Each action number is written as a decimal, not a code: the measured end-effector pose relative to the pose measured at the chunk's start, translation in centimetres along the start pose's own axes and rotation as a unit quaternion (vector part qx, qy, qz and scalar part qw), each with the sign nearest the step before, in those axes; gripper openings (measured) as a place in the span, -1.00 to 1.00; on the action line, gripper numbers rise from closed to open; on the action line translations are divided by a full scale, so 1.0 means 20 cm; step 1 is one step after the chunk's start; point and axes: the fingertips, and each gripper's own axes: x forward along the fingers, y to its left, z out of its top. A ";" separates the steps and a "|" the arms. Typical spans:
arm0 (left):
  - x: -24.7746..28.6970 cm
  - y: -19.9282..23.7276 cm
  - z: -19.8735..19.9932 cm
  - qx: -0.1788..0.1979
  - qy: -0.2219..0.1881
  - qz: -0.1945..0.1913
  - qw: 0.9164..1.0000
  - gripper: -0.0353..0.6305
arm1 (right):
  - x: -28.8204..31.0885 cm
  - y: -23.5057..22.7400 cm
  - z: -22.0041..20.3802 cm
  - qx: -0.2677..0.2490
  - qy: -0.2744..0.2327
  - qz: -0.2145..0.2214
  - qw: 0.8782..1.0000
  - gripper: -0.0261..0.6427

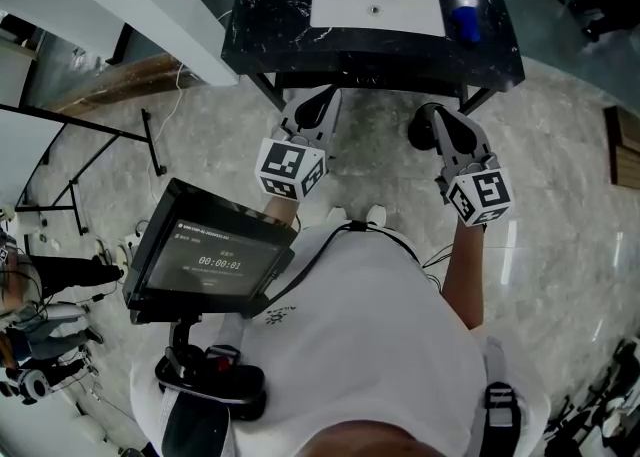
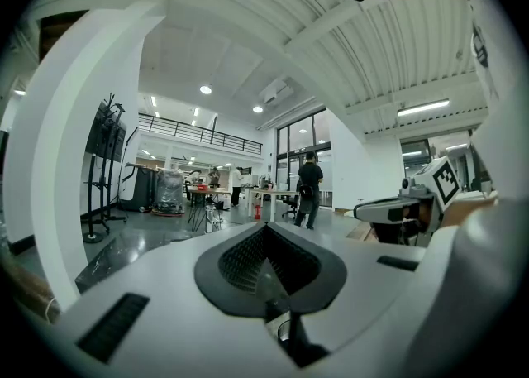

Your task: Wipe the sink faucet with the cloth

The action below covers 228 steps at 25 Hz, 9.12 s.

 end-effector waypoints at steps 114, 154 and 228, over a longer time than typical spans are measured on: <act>2.19 0.82 -0.12 -0.001 0.063 -0.137 0.989 -0.89 | 1.67 -1.42 -0.10 0.021 0.034 0.007 0.999 -0.91; 2.51 0.01 -0.51 0.005 0.141 -0.364 0.921 -0.89 | 1.13 -2.09 -1.13 0.082 0.314 -0.221 0.920 -0.70; 2.12 1.40 -0.24 -0.015 0.079 0.000 0.997 -0.89 | 2.99 -1.93 0.09 -0.264 0.166 0.141 0.939 -0.71</act>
